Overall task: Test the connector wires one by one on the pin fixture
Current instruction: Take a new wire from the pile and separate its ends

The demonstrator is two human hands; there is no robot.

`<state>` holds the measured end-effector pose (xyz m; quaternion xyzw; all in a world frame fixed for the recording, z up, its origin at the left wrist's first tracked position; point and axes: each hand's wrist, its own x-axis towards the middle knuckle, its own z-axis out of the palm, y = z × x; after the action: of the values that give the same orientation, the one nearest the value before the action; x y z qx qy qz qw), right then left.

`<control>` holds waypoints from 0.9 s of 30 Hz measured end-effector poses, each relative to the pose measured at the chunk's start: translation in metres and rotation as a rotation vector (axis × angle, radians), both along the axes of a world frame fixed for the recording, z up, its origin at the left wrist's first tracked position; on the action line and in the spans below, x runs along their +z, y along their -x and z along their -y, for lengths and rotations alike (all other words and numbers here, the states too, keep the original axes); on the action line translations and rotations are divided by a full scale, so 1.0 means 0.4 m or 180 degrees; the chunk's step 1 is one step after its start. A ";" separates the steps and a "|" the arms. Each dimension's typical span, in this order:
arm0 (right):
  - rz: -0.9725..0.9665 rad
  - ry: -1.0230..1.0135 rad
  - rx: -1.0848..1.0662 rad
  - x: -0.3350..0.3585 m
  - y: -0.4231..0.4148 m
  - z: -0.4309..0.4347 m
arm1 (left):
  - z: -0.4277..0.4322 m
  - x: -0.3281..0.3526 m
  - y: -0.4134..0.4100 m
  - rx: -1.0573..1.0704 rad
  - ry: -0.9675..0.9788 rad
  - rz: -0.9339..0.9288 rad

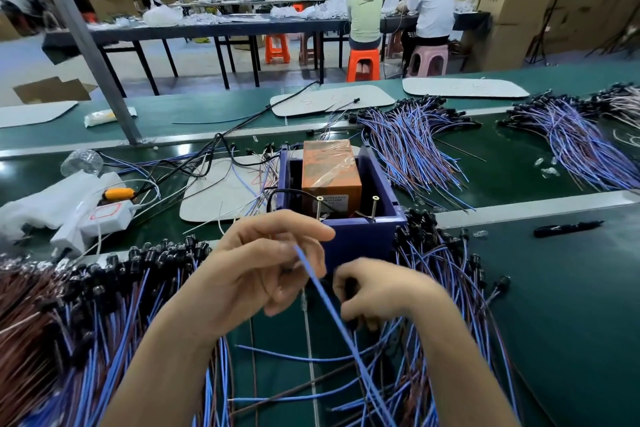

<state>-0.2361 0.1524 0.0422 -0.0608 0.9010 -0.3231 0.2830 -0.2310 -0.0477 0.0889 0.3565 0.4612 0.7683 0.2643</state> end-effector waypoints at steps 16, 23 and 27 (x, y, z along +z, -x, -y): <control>-0.1904 0.0926 -0.2810 0.029 -0.038 -0.246 | 0.162 -0.095 0.126 0.2506 0.5083 -0.1274; -0.1769 0.1194 -0.2346 0.043 -0.039 -0.214 | 0.169 -0.108 0.146 0.3249 0.5673 -0.1616; -0.1620 0.1123 -0.2084 0.073 -0.050 -0.193 | 0.171 -0.123 0.147 0.2859 0.6270 -0.1801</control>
<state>-0.2159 0.2295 0.0714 0.1027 0.8448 -0.5191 -0.0794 -0.2900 -0.1161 0.0399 -0.0454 0.9987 -0.0153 0.0154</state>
